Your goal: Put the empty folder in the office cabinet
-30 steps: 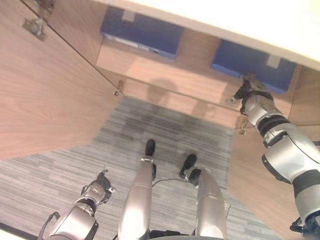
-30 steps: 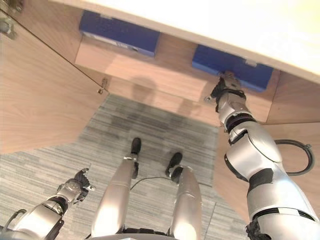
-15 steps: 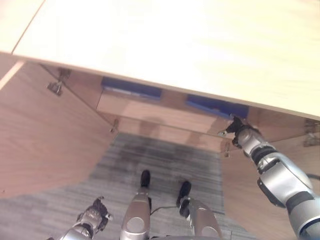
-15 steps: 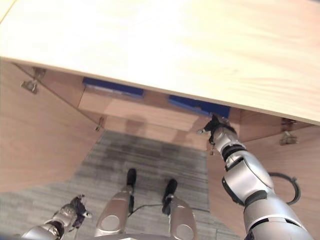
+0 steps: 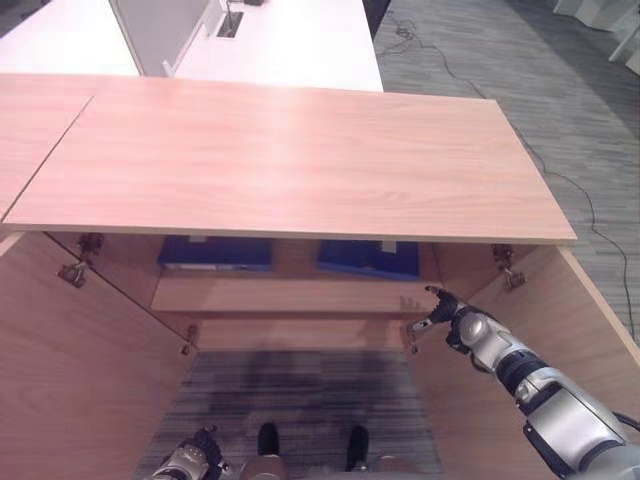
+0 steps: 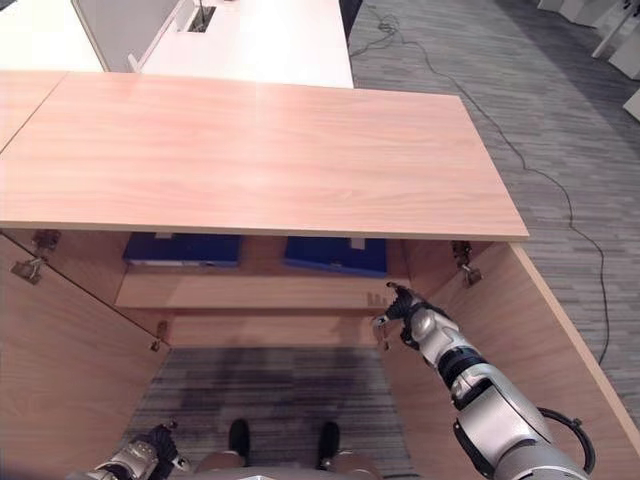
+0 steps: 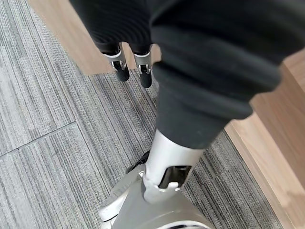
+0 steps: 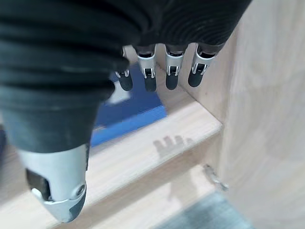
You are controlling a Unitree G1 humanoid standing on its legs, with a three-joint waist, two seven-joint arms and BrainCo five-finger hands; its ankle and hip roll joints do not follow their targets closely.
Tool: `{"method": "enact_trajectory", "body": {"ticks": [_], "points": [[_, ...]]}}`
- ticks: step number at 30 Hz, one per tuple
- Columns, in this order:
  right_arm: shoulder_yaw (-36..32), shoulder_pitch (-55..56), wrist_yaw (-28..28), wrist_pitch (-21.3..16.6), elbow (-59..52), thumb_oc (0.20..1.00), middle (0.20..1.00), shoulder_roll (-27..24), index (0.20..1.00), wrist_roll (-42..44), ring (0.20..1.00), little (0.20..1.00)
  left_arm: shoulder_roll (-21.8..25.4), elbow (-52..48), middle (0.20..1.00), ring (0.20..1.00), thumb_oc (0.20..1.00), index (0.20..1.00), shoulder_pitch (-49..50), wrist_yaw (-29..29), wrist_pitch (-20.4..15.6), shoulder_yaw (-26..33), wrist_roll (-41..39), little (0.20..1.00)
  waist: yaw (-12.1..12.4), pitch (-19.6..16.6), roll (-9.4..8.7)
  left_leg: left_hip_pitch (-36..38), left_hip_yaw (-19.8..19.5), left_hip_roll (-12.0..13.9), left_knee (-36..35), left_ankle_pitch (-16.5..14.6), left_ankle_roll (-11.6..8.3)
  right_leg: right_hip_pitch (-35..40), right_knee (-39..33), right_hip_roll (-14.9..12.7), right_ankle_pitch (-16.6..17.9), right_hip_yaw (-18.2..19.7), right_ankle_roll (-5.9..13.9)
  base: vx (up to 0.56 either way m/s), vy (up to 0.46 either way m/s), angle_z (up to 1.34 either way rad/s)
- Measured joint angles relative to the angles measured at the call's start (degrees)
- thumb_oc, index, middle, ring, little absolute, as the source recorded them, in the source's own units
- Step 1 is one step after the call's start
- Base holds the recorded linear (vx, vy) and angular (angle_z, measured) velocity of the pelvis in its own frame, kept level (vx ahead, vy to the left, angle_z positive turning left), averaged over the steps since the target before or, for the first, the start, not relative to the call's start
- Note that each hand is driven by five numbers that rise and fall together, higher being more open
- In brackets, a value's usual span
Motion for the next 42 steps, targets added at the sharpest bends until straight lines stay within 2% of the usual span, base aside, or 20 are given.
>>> {"method": "enact_trajectory", "body": {"ticks": [5,10,13,15,19,20,21,22,23,24,25,26,27,28,29,30,31,34,39,42], "points": [[-1.88,1.32,0.45,-0.05,-4.90,1.000,1.000,-1.89,1.000,0.00,1.000,1.000,0.01,0.05,1.000,1.000,1.000,1.000,3.43,-0.90,0.50,0.21,1.87,1.000,0.26,-0.09,0.43,0.62,-0.04,0.09,-0.68,0.08,-0.10,1.04,-1.50,0.38,0.73,-0.15,-0.08,0.00,0.000,0.00],[-4.58,8.82,1.07,-0.03,-4.50,1.000,1.000,0.03,1.000,0.81,1.000,1.000,0.09,-0.05,1.000,1.000,1.000,1.000,5.17,-1.88,0.60,1.70,4.10,1.000,1.08,-0.21,1.23,2.32,-0.21,0.11,-1.23,0.06,-0.08,2.66,-1.52,0.40,0.51,-0.50,-0.37,0.00,-0.025,0.02],[-4.52,10.61,1.69,-0.28,1.65,1.000,1.000,2.60,1.000,2.82,1.000,1.000,0.17,-1.36,1.000,1.000,1.000,1.000,4.33,-2.19,0.60,1.65,4.60,1.000,1.81,0.12,2.01,1.70,-0.61,0.44,-0.42,0.16,-0.22,2.61,-1.50,0.70,0.47,-0.82,-0.38,-0.12,-0.063,0.08],[-4.44,11.54,1.45,-0.08,7.94,1.000,1.000,4.47,1.000,5.63,1.000,1.000,-0.02,-2.09,1.000,1.000,1.000,1.000,1.34,-2.31,0.48,0.75,4.54,1.000,2.12,0.47,2.78,-2.01,-2.43,0.80,2.70,0.16,-0.53,0.94,-0.81,1.24,0.41,-2.19,-0.52,-0.22,-0.070,0.35],[-4.81,14.39,0.39,-0.07,12.98,1.000,1.000,7.76,1.000,7.56,1.000,1.000,-2.32,-1.82,1.000,1.000,1.000,1.000,-2.87,-1.64,0.47,-1.42,4.51,1.000,3.05,1.43,4.03,-4.74,-4.14,1.41,5.65,0.26,-0.69,-0.63,1.18,1.15,-0.51,-3.39,-2.08,-0.06,0.033,0.19],[-4.66,15.50,0.35,-0.12,12.96,1.000,1.000,8.34,1.000,7.55,1.000,1.000,-3.01,-1.63,1.000,1.000,1.000,1.000,-3.17,-1.57,0.22,-1.43,4.51,1.000,2.97,1.43,4.22,-4.80,-4.07,1.59,6.39,-0.05,-1.06,-0.64,1.77,1.20,-0.65,-3.42,-2.28,-0.07,0.118,-0.03],[-4.71,16.23,0.20,-0.16,13.14,1.000,1.000,8.66,1.000,7.54,1.000,1.000,-3.25,-1.45,1.000,1.000,1.000,1.000,-3.26,-1.47,0.28,-1.21,4.49,1.000,2.78,1.64,3.82,-4.83,-4.07,1.55,7.17,-1.13,-2.50,-0.59,1.71,0.86,-0.48,-3.53,-2.81,-0.05,0.098,-0.03],[-4.77,16.87,0.05,-0.17,13.53,1.000,1.000,9.15,1.000,7.56,1.000,1.000,-3.31,-1.25,1.000,1.000,1.000,1.000,-3.31,-1.46,0.32,-0.64,4.49,1.000,2.39,2.35,2.45,-5.49,-4.21,1.00,11.00,-3.05,-2.62,-0.09,1.41,-0.19,0.35,-3.75,-4.01,-0.03,0.094,-0.04],[-4.82,17.29,-0.09,-0.06,13.84,1.000,1.000,9.80,1.000,7.57,1.000,1.000,-3.25,-1.07,1.000,1.000,1.000,1.000,-3.34,-1.37,0.36,-0.23,4.50,1.000,2.34,2.41,2.00,-5.85,-4.62,0.24,15.13,-5.00,-1.38,0.60,1.34,-1.15,0.76,-3.71,-4.36,-0.03,0.211,-0.02],[-5.52,19.74,0.07,0.08,14.06,1.000,1.000,10.56,1.000,7.90,1.000,1.000,-1.80,-5.71,1.000,1.000,1.000,1.000,-1.29,-1.48,2.56,-0.95,4.52,1.000,1.77,2.67,-0.26,-4.97,-5.47,-0.48,20.38,-7.43,-1.26,0.99,1.37,-3.76,0.80,-4.38,-3.66,-0.02,0.296,0.06],[-7.83,21.57,0.23,-0.17,13.84,1.000,1.000,10.03,1.000,8.76,1.000,1.000,-0.07,-12.98,1.000,1.000,1.000,1.000,2.42,-1.26,2.43,-1.89,4.62,1.000,0.93,2.66,-0.30,-4.41,-6.57,-0.36,21.35,-7.77,-1.35,0.88,1.42,-4.61,1.13,-4.62,-3.16,-0.01,0.338,0.11],[-10.29,22.82,0.38,-0.05,13.61,1.000,1.000,9.65,1.000,9.37,1.000,1.000,1.01,-17.70,1.000,1.000,1.000,1.000,5.27,-1.46,1.45,-1.91,4.55,1.000,0.57,2.79,0.12,-3.02,-6.76,-0.31,20.10,-8.22,-1.36,1.12,1.31,-5.07,1.61,-4.76,-2.47,0.00,0.302,0.22],[-14.61,25.26,0.13,0.48,15.36,1.000,1.000,8.23,1.000,10.00,1.000,1.000,1.48,-21.79,1.000,1.000,1.000,1.000,9.42,-2.67,0.07,-1.92,3.96,1.000,-0.70,2.17,2.44,2.06,-6.30,-0.04,12.44,-9.39,-1.46,2.14,0.66,-5.42,2.21,-4.85,-0.91,-0.04,0.309,0.14],[-15.48,26.06,0.08,0.97,15.80,1.000,1.000,7.21,1.000,10.09,1.000,1.000,0.87,-21.67,1.000,1.000,1.000,1.000,10.37,-3.26,0.10,-2.26,3.87,1.000,-0.89,1.57,3.93,3.58,-5.81,0.06,8.98,-10.18,-1.32,2.09,0.61,-4.90,2.33,-4.95,0.72,-0.07,0.314,0.15],[-16.91,26.79,-0.21,1.16,18.09,1.000,1.000,7.41,1.000,11.20,1.000,1.000,0.31,-18.93,1.000,1.000,1.000,1.000,10.46,-4.34,0.38,-3.16,3.32,1.000,-1.32,1.22,3.58,5.64,-5.07,-2.03,5.22,-8.60,-0.65,1.83,0.27,-6.91,2.94,-4.29,2.12,-0.07,0.293,0.07],[-17.84,26.83,-0.22,1.27,18.86,1.000,1.000,7.75,1.000,12.11,1.000,1.000,0.12,-17.94,1.000,1.000,1.000,1.000,10.65,-4.76,0.46,-3.32,3.13,1.000,-1.40,1.17,3.59,5.94,-5.12,-2.95,4.42,-8.25,-0.28,1.78,0.08,-7.60,3.32,-4.16,2.69,-0.11,0.331,0.08],[-19.29,27.62,-0.36,0.96,19.87,1.000,1.000,8.76,1.000,13.10,1.000,1.000,0.17,-16.60,1.000,1.000,1.000,1.000,10.73,-5.54,0.75,-4.38,1.94,1.000,-1.71,0.82,2.55,6.07,-5.10,-5.10,3.58,-7.84,0.79,1.69,-0.49,-9.60,4.45,-3.36,4.04,-0.11,0.322,0.07],[-22.46,28.68,-0.83,0.65,21.60,1.000,1.000,11.10,1.000,14.92,1.000,1.000,-0.46,-13.45,1.000,1.000,1.000,1.000,9.69,-5.52,0.48,-5.00,1.62,1.000,-2.21,-0.21,2.24,7.12,-5.20,-7.16,0.75,-6.50,2.21,1.36,-0.45,-11.52,5.97,-3.48,5.63,-0.12,0.276,0.05],[-25.06,29.35,-2.04,0.50,22.30,1.000,1.000,12.89,1.000,18.30,1.000,1.000,-2.45,-8.09,1.000,1.000,1.000,1.000,7.81,-4.42,0.36,-5.15,1.54,1.000,-4.58,-1.34,1.70,7.56,-4.08,-8.19,0.16,-6.37,2.53,0.51,-0.42,-12.11,6.59,-2.73,6.05,-0.12,0.212,-0.14],[-27.23,29.90,-3.05,-0.35,24.06,1.000,1.000,12.88,1.000,18.83,1.000,1.000,-3.26,-5.80,1.000,1.000,1.000,1.000,6.78,-3.04,0.42,-4.84,1.90,1.000,-5.01,-1.35,1.91,9.37,-1.71,-8.62,-0.60,-6.68,3.01,0.19,0.96,-12.12,6.80,-0.20,6.12,-0.19,0.345,-0.41]]}}
